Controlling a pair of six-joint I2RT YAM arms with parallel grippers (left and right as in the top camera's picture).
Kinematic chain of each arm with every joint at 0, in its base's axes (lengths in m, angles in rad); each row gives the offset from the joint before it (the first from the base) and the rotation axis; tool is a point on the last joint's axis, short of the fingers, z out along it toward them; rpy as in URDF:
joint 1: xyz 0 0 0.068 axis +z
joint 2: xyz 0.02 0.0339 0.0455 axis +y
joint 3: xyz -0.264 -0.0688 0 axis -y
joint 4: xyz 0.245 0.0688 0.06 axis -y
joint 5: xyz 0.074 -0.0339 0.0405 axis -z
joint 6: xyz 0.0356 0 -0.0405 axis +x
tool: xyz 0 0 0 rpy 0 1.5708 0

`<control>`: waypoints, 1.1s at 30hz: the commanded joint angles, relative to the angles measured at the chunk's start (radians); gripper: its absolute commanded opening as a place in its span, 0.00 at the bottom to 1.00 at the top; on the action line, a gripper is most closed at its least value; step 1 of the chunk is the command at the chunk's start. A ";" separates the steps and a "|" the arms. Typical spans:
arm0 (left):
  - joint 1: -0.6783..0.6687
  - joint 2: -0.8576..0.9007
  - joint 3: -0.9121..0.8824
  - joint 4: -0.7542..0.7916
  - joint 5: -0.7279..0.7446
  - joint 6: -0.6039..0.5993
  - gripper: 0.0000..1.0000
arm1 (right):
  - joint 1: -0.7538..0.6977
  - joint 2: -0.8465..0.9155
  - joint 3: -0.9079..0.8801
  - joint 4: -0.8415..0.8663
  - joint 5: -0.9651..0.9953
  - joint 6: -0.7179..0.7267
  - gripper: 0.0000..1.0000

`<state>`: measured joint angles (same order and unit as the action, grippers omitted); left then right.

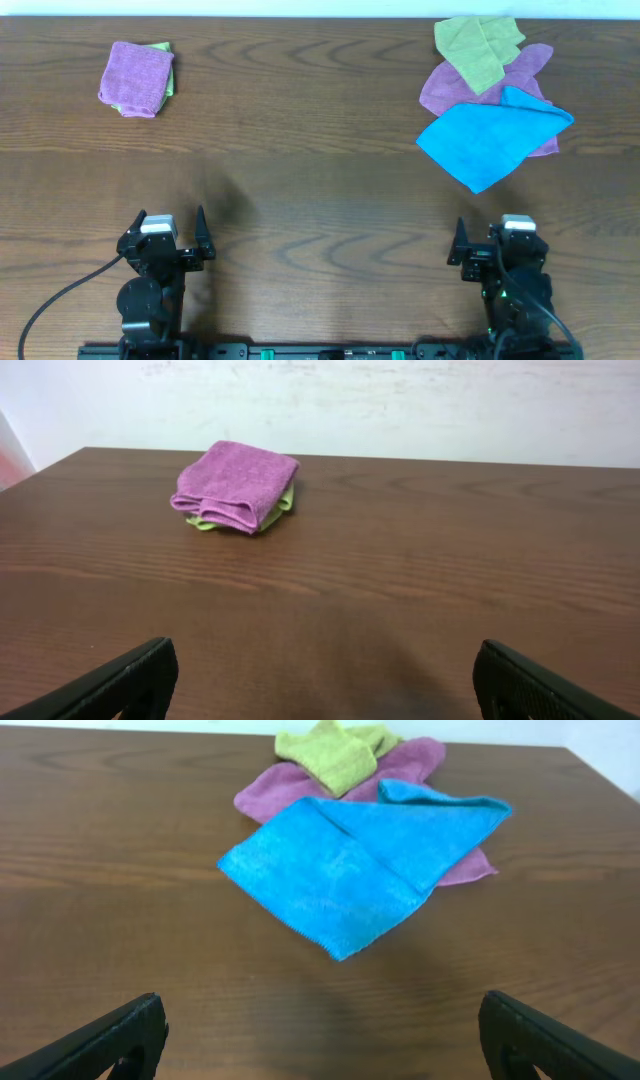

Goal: Fold the cloth

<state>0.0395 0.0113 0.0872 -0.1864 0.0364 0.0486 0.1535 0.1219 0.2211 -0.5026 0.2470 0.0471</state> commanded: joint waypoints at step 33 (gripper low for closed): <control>0.006 -0.005 -0.031 -0.008 -0.018 -0.007 0.95 | -0.002 -0.117 -0.080 -0.008 -0.019 -0.019 0.99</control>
<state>0.0395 0.0109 0.0872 -0.1864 0.0364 0.0486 0.1535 0.0147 0.1520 -0.5076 0.2356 0.0402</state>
